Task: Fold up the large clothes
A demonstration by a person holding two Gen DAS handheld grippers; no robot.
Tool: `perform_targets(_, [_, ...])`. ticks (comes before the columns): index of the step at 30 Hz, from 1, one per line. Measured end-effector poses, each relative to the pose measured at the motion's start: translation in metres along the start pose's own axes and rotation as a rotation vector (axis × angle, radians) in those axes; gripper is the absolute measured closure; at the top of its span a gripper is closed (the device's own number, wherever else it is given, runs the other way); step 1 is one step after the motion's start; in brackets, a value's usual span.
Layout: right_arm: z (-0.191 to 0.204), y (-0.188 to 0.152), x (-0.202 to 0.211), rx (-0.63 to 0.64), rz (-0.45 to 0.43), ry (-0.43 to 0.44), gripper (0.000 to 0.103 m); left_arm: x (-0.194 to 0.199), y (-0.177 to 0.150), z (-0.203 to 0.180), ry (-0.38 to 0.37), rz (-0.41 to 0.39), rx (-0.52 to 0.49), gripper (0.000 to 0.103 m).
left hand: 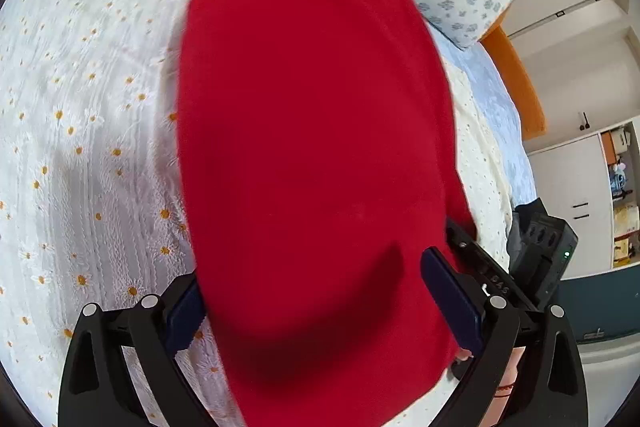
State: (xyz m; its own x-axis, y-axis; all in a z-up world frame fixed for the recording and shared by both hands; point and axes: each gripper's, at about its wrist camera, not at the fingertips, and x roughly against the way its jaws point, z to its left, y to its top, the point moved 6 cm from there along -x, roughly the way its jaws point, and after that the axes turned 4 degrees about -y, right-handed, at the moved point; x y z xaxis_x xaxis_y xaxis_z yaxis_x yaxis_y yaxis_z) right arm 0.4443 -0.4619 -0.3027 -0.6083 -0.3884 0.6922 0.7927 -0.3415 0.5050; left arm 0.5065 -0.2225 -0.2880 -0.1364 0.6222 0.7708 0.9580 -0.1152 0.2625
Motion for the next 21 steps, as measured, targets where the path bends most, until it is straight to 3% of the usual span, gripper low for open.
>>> perform_targets(5, [-0.003,-0.002,0.0,-0.01,-0.009,0.007,0.103,0.01,-0.006,-0.02,-0.016,-0.017,-0.115,0.005])
perform_targets(10, [-0.002,-0.003,0.001,0.006,-0.013,-0.01,0.103,0.014,-0.004,0.018,-0.118,0.078,0.041,0.005])
perform_targets(12, [-0.003,-0.003,0.001,0.007,-0.02,-0.003,0.103,0.019,-0.011,0.012,-0.096,0.113,0.009,0.005])
perform_targets(14, [-0.003,-0.003,0.0,0.008,-0.023,-0.001,0.103,0.022,-0.019,-0.007,-0.016,0.148,-0.092,0.005])
perform_targets(17, [-0.003,-0.003,0.0,0.001,-0.023,0.004,0.103,0.012,-0.021,-0.019,0.072,0.18,-0.129,0.005])
perform_targets(19, [-0.003,-0.003,0.0,0.003,-0.023,0.003,0.103,0.009,-0.02,-0.024,0.078,0.174,-0.113,0.005])
perform_targets(21, [-0.004,-0.003,0.0,-0.001,-0.022,0.006,0.103,0.016,-0.015,-0.034,0.013,0.131,-0.089,0.004])
